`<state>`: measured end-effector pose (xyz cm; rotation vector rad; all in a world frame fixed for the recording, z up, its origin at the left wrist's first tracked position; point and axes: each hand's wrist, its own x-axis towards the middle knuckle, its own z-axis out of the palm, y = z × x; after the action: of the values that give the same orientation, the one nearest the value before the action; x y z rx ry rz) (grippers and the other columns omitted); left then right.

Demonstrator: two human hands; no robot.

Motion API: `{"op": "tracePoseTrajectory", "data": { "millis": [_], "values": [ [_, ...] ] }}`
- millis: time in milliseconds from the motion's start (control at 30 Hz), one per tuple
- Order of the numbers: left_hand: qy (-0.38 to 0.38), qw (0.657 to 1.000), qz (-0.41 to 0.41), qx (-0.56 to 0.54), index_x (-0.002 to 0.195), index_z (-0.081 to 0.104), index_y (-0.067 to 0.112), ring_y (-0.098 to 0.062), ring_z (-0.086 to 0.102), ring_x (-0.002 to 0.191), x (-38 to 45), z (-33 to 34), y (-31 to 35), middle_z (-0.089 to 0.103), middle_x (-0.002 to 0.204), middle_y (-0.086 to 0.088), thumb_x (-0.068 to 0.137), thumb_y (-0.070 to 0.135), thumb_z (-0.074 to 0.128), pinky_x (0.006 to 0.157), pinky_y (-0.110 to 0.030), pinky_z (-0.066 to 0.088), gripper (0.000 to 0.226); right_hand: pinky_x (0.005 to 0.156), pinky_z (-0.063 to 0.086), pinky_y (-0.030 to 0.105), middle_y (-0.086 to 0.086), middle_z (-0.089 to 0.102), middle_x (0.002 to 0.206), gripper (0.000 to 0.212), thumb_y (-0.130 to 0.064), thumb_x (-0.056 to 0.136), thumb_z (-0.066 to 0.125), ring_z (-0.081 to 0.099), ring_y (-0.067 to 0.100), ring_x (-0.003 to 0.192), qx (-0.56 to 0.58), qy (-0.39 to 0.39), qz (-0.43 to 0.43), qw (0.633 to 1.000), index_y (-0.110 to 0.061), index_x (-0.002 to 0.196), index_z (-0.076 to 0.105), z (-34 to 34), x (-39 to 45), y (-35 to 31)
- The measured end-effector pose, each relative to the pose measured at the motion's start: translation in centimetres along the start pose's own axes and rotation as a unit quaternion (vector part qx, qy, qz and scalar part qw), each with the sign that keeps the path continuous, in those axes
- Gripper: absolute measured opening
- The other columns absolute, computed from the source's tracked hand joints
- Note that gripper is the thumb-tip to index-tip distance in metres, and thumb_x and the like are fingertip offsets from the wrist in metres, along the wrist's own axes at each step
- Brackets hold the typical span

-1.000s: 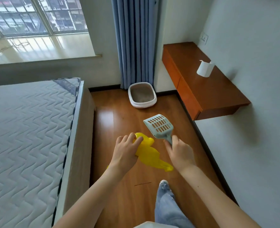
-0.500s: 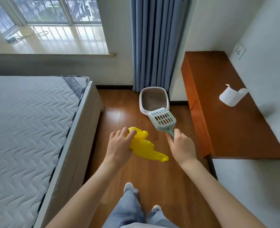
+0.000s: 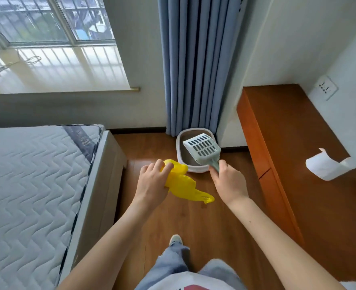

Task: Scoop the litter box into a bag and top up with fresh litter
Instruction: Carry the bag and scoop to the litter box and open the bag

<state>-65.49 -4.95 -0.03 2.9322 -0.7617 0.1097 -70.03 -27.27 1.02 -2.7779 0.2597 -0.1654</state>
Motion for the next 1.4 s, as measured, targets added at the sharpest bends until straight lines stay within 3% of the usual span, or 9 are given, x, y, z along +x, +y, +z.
{"op": "tracePoseTrajectory", "data": {
  "millis": [100, 267, 600, 767, 900, 1033, 1267, 1400],
  "values": [
    [-0.007, 1.000, 0.017, -0.001, 0.110, 0.059, 0.019, -0.029, 0.062, 0.080, 4.9, -0.1, -1.7, 0.061, 0.103, -0.009, 0.046, 0.020, 0.089, 0.071, -0.041, 0.050, 0.071, 0.049, 0.032, 0.024, 0.011, 0.067, 0.081, 0.031, -0.036, 0.098, 0.047, 0.065, 0.028, 0.066, -0.004, 0.001, 0.013, 1.000, -0.007, 0.092, 0.055, 0.3, 3.9, -0.3],
    [-0.034, 0.999, 0.029, -0.024, 0.110, 0.058, 0.019, -0.029, 0.060, 0.077, 11.8, 0.9, -2.5, 0.059, 0.101, -0.009, 0.046, 0.019, 0.087, 0.064, -0.038, 0.048, 0.071, 0.049, 0.039, 0.027, 0.009, 0.067, 0.083, 0.034, -0.039, 0.099, 0.044, 0.065, 0.025, 0.067, -0.023, -0.018, 0.019, 0.999, -0.007, 0.099, 0.056, 1.4, 10.3, 0.7],
    [-0.075, 0.997, -0.021, -0.021, 0.107, 0.057, 0.019, -0.030, 0.060, 0.073, 24.2, 6.9, -3.4, 0.060, 0.097, -0.009, 0.044, 0.017, 0.088, 0.059, -0.037, 0.049, 0.071, 0.045, 0.030, 0.017, 0.009, 0.060, 0.084, 0.027, -0.031, 0.093, 0.058, 0.061, 0.022, 0.063, 0.033, -0.027, -0.005, 0.999, -0.004, 0.092, 0.059, 6.3, 25.0, 6.5],
    [-0.068, 0.996, -0.048, -0.028, 0.106, 0.055, 0.020, -0.029, 0.059, 0.072, 31.3, 10.6, -3.6, 0.060, 0.095, -0.008, 0.044, 0.016, 0.089, 0.057, -0.038, 0.050, 0.071, 0.052, 0.044, 0.027, 0.007, 0.060, 0.092, 0.030, -0.035, 0.096, 0.051, 0.061, 0.022, 0.072, 0.052, -0.059, 0.027, 0.997, -0.006, 0.097, 0.058, 10.3, 32.5, 9.8],
    [-0.064, 0.996, -0.052, -0.039, 0.106, 0.055, 0.020, -0.029, 0.059, 0.073, 36.3, 13.9, -3.5, 0.059, 0.095, -0.007, 0.046, 0.014, 0.086, 0.057, -0.037, 0.049, 0.069, 0.051, 0.033, 0.026, 0.008, 0.059, 0.085, 0.028, -0.033, 0.095, 0.054, 0.059, 0.024, 0.067, 0.071, -0.036, 0.038, 0.996, -0.006, 0.090, 0.058, 13.2, 37.1, 11.7],
    [-0.065, 0.997, -0.025, -0.039, 0.106, 0.056, 0.022, -0.027, 0.058, 0.074, 40.8, 19.7, -4.6, 0.057, 0.096, -0.004, 0.045, 0.013, 0.083, 0.058, -0.037, 0.049, 0.067, 0.051, 0.033, 0.026, 0.007, 0.059, 0.082, 0.029, -0.034, 0.095, 0.055, 0.058, 0.023, 0.064, 0.079, -0.035, 0.059, 0.995, -0.006, 0.087, 0.059, 18.6, 40.0, 14.0],
    [-0.048, 0.998, -0.017, -0.039, 0.110, 0.053, 0.026, -0.023, 0.055, 0.075, 44.6, 32.5, -8.9, 0.053, 0.095, 0.002, 0.045, 0.013, 0.079, 0.060, -0.032, 0.046, 0.071, 0.046, 0.027, 0.021, 0.010, 0.059, 0.066, 0.027, -0.020, 0.079, 0.077, 0.059, 0.029, 0.049, 0.051, -0.021, 0.122, 0.991, -0.004, 0.069, 0.058, 32.2, 41.4, 19.2],
    [-0.034, 0.997, -0.036, -0.066, 0.110, 0.052, 0.023, -0.027, 0.056, 0.074, 46.0, 40.9, -12.0, 0.052, 0.093, -0.001, 0.047, 0.008, 0.078, 0.059, -0.034, 0.045, 0.070, 0.051, 0.032, 0.027, 0.012, 0.063, 0.081, 0.029, -0.031, 0.091, 0.061, 0.062, 0.030, 0.065, 0.040, -0.034, 0.152, 0.987, -0.004, 0.081, 0.060, 39.6, 42.8, 22.3]
  ]
}}
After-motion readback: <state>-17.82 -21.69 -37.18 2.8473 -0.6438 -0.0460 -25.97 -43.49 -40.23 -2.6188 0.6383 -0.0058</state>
